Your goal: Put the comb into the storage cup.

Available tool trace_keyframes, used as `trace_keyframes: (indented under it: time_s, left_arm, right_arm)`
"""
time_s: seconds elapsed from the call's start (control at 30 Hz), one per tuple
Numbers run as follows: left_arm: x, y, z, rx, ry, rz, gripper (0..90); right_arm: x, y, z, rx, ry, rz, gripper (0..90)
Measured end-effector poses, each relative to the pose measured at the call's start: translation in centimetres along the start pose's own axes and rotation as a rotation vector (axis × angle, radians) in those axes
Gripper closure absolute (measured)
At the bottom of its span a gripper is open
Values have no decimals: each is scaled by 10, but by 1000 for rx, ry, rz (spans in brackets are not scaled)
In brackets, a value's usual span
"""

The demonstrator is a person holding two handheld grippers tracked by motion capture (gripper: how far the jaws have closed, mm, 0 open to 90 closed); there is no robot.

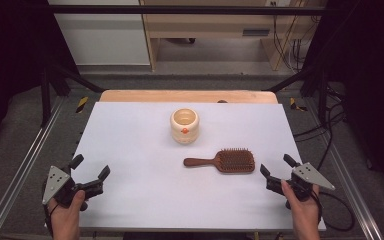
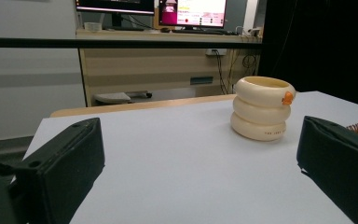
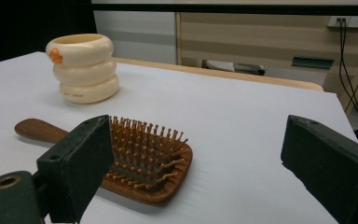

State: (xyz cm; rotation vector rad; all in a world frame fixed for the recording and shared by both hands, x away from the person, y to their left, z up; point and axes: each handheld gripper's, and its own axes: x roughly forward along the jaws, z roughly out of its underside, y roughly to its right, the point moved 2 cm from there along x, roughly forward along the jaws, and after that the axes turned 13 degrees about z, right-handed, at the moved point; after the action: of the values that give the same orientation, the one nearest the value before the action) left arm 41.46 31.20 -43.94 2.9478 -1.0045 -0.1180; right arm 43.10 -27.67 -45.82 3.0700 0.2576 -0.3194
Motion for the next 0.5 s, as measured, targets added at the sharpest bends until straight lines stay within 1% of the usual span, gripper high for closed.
trace_keyframes:
  time_s: [0.03,0.1,0.13,0.17,0.23,0.33,0.4,0.5]
  left_arm:
    - [0,0,0,-1,-15,9,8]
    - [-1,0,0,5,-22,1,17]
    - [-1,0,0,0,-16,3,18]
    - [-2,-1,0,-11,3,-8,16]
    - [-3,-4,0,-34,22,-8,16]
    - [-4,-8,2,-58,32,-18,17]
    - [-5,-10,2,-61,31,-30,18]
    - [-5,-10,2,-50,21,-45,19]
  right_arm:
    - [1,0,0,-4,1,5,92]
    - [1,0,1,-6,-1,7,93]
    - [1,0,2,-7,-4,12,94]
    - [2,0,2,-8,-5,15,95]
    - [2,0,3,-6,-12,13,97]
    - [3,-1,4,-1,-24,7,98]
    - [4,-1,4,-4,-30,5,96]
    - [4,-2,5,-6,-41,-1,96]
